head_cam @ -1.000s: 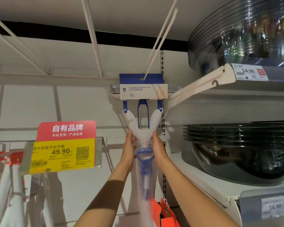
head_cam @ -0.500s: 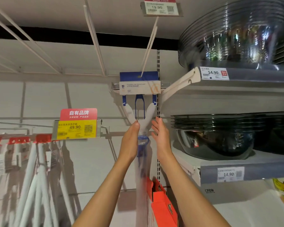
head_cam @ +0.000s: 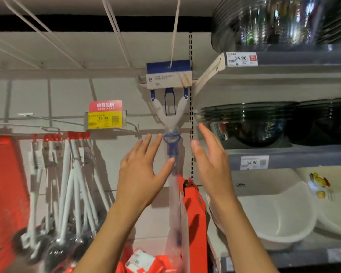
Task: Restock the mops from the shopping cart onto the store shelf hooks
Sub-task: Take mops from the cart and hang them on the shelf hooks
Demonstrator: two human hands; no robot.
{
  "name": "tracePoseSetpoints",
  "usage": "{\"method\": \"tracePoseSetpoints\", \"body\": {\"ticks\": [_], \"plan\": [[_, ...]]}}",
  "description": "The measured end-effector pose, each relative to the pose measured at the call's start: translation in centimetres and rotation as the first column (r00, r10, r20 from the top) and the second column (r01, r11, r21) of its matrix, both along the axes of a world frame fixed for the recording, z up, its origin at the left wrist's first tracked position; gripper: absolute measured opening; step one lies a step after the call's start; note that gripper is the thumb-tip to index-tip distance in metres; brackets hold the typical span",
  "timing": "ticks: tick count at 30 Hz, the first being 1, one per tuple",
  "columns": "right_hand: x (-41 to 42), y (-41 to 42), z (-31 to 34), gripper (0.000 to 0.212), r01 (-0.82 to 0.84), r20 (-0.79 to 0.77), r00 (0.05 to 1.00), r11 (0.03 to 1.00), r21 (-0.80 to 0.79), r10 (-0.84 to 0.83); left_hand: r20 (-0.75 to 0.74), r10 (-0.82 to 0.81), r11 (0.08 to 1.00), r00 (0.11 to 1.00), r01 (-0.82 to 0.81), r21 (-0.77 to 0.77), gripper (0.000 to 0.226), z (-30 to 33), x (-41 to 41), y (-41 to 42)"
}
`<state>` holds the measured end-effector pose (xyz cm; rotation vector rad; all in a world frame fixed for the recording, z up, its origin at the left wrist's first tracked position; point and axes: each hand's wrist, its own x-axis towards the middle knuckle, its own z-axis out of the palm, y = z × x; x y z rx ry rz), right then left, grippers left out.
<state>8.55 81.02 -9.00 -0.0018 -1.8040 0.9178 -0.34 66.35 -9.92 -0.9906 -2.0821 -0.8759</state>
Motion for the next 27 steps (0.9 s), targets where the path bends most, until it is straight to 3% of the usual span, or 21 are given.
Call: {"method": "tracePoseSetpoints", "body": {"ticks": [6,13,20,27], "plan": [[4.3,-2.1,-2.3,0.072,0.282,0.086,0.948,0.936,0.213,-0.305,-0.114,0.084,0.990,0.990,-0.096,-0.103,0.081,-1.5,2.7,-2.6],[7.4,-6.6,-6.2,0.072,0.461,0.147,0.843,0.836,0.296,-0.517,-0.093,-0.022,0.989,0.995,0.008,-0.150,0.083,-4.7,3.5,-6.2],[9.8,-14.6,-11.2,0.077,0.567,0.266,0.767,0.810,0.147,-0.585,-0.037,-0.226,0.952,0.973,0.213,-0.222,0.082,-8.1,3.5,-11.2],[17.1,-20.4,-15.6,0.076,0.758,0.353,0.568,0.640,0.129,-0.743,0.047,-0.477,0.849,0.878,0.474,-0.233,0.083,-11.4,7.9,-12.7]]}}
